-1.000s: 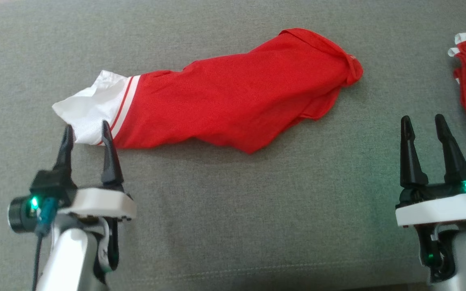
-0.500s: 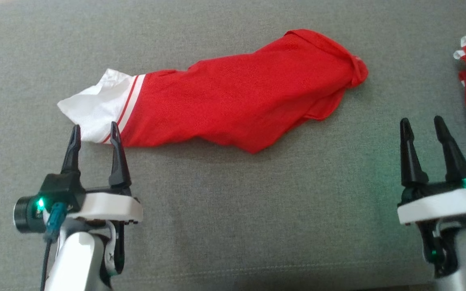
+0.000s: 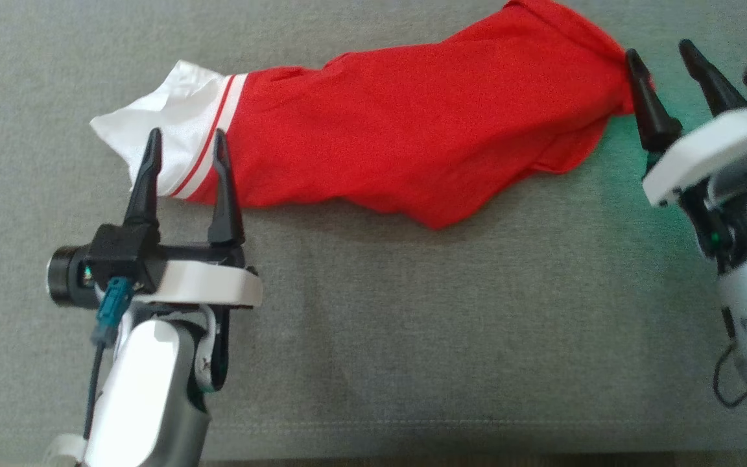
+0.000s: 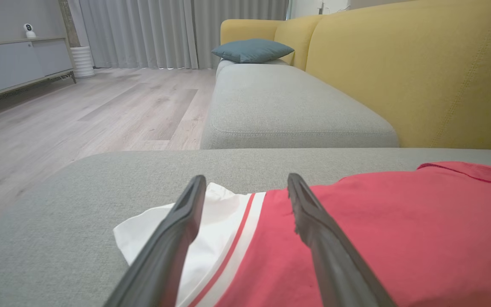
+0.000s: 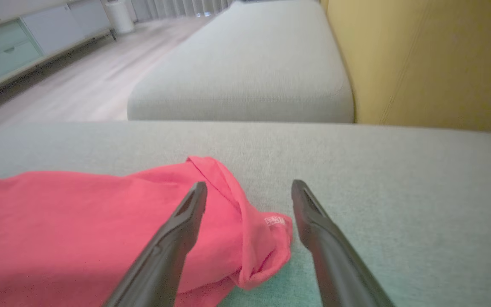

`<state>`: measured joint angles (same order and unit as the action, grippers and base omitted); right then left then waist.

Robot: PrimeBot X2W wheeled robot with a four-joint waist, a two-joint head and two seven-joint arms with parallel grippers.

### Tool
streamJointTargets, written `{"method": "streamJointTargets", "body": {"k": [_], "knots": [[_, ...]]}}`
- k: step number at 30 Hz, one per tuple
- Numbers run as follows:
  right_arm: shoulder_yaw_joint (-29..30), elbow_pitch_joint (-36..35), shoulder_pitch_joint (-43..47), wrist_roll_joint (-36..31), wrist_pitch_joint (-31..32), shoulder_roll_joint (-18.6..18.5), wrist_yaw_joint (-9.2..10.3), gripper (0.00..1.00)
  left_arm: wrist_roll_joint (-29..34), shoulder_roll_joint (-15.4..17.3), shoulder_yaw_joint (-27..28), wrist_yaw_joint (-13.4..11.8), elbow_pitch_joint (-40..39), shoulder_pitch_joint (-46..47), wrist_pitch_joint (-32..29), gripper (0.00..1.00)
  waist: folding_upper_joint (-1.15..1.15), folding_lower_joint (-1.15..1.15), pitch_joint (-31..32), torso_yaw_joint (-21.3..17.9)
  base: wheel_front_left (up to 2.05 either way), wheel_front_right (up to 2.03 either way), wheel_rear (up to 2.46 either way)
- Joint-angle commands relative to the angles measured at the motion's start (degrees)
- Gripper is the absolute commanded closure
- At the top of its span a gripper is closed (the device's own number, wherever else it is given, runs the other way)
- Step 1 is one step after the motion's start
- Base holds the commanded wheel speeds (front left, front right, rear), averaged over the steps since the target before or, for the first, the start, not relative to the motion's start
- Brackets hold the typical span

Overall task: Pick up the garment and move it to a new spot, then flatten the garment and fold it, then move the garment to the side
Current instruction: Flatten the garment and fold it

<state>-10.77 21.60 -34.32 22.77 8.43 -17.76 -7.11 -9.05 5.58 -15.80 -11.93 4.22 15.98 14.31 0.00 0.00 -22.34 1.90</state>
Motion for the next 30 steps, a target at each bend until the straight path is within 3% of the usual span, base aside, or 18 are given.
{"method": "streamJointTargets", "body": {"k": [1,4,5,6,7,14,21,30], "knots": [[-1.4,-0.1,-1.4,0.5,0.7,-0.9,-0.37,0.00,0.9,0.3,1.7,0.2,-1.7,1.4,0.7,0.00,0.00,0.00,-1.1,1.1,0.00,0.00,0.00],[-3.5,6.0,-5.1,1.5,3.5,-1.0,-0.37,0.00,1.0,-0.2,1.6,0.4,-1.4,1.9,0.7,0.00,0.00,0.00,-1.5,1.6,0.00,0.00,0.00],[-4.0,7.6,-5.9,2.0,4.1,-0.9,-0.37,0.10,1.0,-0.3,1.6,0.5,-1.4,1.9,0.7,0.00,0.00,0.00,-1.5,1.7,0.00,0.00,0.00],[-4.5,8.9,-6.4,2.5,4.4,-0.8,-0.37,0.63,1.0,-0.4,1.7,0.5,-1.3,1.9,0.7,0.00,0.00,0.00,-1.5,1.7,0.00,0.00,0.00],[-4.7,9.8,-6.8,3.1,4.3,-0.7,-0.37,1.00,1.1,-0.5,1.8,0.5,-1.3,1.9,0.7,0.00,0.00,0.00,-1.4,1.7,0.00,0.00,0.00],[-4.8,7.7,-3.3,7.6,-1.7,-0.9,-0.37,1.00,1.6,-0.8,2.8,0.7,-1.4,1.0,0.7,0.00,0.00,0.00,-0.4,0.7,0.00,0.00,0.00],[-0.2,-1.1,11.4,12.1,-4.1,-0.5,-0.37,1.00,2.1,-0.8,3.6,1.1,-1.8,0.2,0.7,0.00,0.00,0.00,0.5,-0.6,0.00,0.00,0.00],[5.0,-6.2,25.3,12.4,-4.0,5.5,-0.37,1.00,2.4,-0.4,4.5,1.4,-1.8,-0.8,0.7,0.00,0.00,0.00,1.2,-1.8,0.00,0.00,0.00]]}}
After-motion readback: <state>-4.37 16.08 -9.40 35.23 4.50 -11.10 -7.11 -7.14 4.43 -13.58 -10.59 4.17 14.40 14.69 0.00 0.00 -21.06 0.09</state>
